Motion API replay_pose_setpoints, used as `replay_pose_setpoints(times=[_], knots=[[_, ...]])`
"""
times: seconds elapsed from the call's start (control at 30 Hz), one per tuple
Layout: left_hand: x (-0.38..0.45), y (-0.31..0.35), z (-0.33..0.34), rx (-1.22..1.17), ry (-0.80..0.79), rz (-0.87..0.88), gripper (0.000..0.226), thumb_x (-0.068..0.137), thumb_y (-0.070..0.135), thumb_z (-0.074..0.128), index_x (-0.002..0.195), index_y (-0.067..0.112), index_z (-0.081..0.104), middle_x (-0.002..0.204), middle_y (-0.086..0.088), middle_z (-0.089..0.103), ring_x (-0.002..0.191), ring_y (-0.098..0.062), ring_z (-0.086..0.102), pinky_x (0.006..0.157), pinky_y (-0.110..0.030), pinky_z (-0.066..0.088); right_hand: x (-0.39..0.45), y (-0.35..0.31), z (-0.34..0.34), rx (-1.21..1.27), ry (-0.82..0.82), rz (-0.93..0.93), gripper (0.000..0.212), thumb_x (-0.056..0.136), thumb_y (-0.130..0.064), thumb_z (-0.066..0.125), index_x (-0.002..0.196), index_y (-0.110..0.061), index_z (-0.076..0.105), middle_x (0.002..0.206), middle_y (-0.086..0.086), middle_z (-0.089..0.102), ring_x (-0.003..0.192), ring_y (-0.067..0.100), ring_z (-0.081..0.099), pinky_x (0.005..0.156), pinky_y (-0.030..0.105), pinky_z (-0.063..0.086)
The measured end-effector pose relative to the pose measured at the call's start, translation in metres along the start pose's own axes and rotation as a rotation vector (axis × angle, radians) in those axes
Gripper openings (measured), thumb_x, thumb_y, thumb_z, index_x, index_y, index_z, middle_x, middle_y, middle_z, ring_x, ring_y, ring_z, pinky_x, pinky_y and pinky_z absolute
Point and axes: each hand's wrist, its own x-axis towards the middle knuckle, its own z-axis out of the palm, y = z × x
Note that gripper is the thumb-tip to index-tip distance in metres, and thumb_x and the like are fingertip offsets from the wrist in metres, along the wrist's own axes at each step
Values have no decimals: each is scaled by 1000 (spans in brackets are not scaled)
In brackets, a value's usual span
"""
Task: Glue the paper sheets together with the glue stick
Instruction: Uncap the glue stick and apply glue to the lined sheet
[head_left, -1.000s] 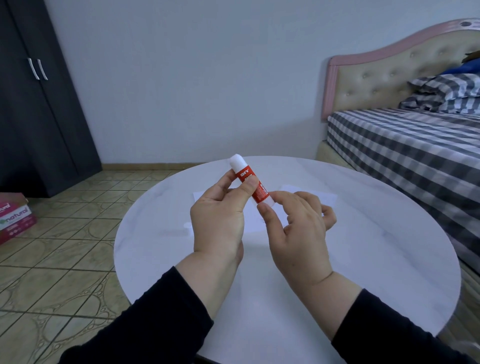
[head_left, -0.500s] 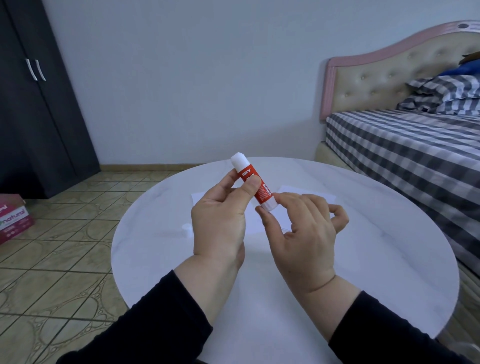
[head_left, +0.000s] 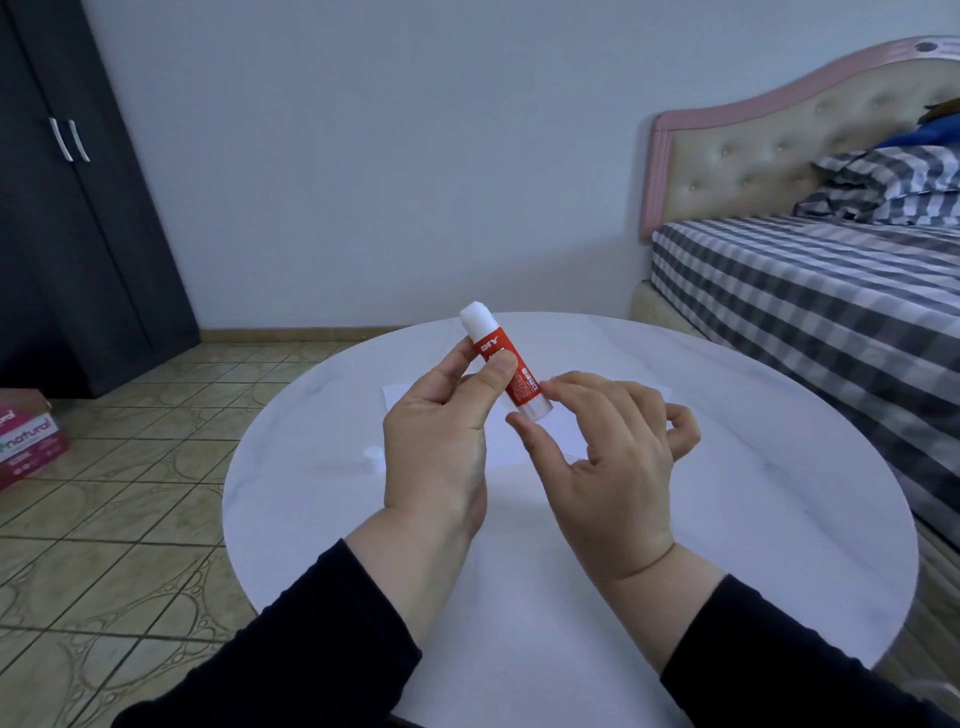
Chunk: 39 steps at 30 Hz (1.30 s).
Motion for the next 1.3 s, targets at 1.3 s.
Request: replay_pose_setpoints(times=[1.3], knots=[[0, -3, -4, 65, 35, 1, 22, 79, 20, 78, 98, 31, 74, 88, 27, 72, 80, 27, 55, 77, -11, 35, 1, 5, 3, -108, -170, 28, 39, 80, -53, 68, 110, -29, 69, 121, -12, 65, 107, 18, 56, 102, 51, 21]])
